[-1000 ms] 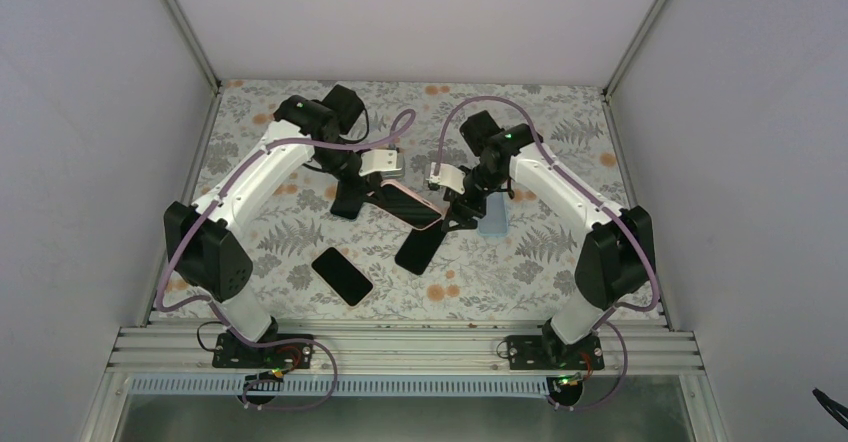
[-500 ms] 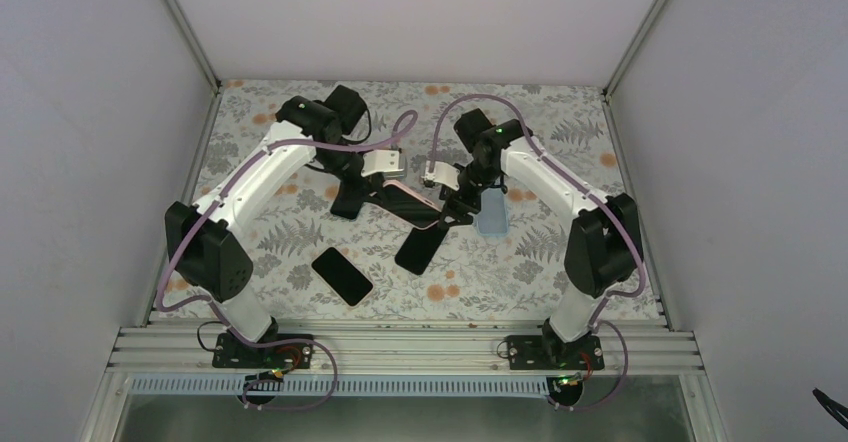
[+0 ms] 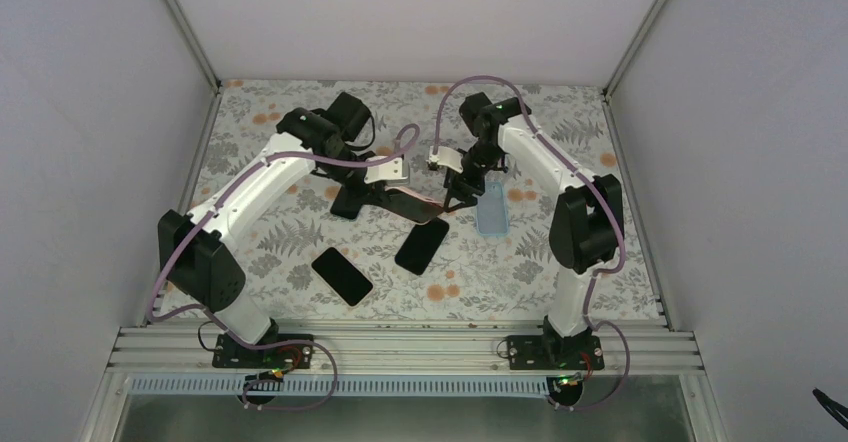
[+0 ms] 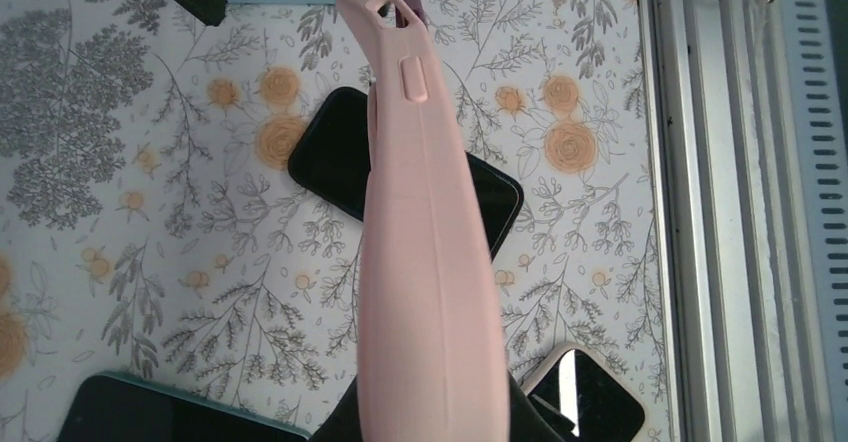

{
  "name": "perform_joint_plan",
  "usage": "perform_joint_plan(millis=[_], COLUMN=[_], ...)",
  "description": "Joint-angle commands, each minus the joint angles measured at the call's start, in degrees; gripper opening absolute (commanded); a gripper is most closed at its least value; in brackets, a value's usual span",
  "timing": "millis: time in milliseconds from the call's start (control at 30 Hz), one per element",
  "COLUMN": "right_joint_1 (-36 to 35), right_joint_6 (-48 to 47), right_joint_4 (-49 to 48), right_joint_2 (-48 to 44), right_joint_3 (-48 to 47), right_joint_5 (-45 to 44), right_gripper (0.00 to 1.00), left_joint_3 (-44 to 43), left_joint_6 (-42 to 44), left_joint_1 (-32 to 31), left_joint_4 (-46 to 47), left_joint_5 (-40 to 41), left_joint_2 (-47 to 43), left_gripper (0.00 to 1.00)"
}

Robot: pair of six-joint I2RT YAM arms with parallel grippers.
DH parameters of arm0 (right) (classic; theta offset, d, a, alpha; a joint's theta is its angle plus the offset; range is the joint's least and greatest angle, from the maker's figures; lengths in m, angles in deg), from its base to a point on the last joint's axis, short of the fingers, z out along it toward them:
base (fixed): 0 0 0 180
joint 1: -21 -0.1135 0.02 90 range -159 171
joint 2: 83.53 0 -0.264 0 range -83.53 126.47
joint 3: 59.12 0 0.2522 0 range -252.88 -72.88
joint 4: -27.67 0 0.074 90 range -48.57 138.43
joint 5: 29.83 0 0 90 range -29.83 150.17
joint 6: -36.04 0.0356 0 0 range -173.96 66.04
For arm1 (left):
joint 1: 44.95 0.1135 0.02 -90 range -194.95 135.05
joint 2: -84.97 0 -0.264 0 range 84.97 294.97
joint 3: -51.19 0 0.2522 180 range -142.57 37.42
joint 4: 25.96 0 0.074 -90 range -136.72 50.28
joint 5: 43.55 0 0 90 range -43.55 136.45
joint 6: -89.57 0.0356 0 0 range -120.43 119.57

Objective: Take the phone out of the phone case
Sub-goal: Remove the phone case from the phone.

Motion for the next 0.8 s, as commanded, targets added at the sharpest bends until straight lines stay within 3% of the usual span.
perform_joint_plan(millis=[0, 300, 567, 767], right_joint_1=[2.24, 2.40, 2.21, 1.00], right_joint_6=[-1.00, -0.56, -2.13, -1.19], right_joint_4=[-4.07, -4.01, -0.81, -0.73], right_joint_2=[1.83, 0.69, -10.38, -16.61], right_joint_3=[-5.17, -3.97, 7.44, 10.84], right_joint_5=[-1.46, -0.15, 1.49, 4.19], right_gripper=[0.72, 0.72, 0.76, 0.76], left_joint_3=[0.80, -2.85, -5.87, -6.63], left_joint_6=[2.79, 3.27, 4.25, 5.00], left_joint_1=[-3.03, -2.74, 0.41, 1.14], left_joint_4=[-7.04, -6.96, -6.87, -6.87], left_joint_5=[-7.86, -8.71, -8.68, -9.90], left_joint_2=[-2.92, -1.53, 1.48, 3.27], left_gripper=[0.02, 0.02, 0.02, 0.02])
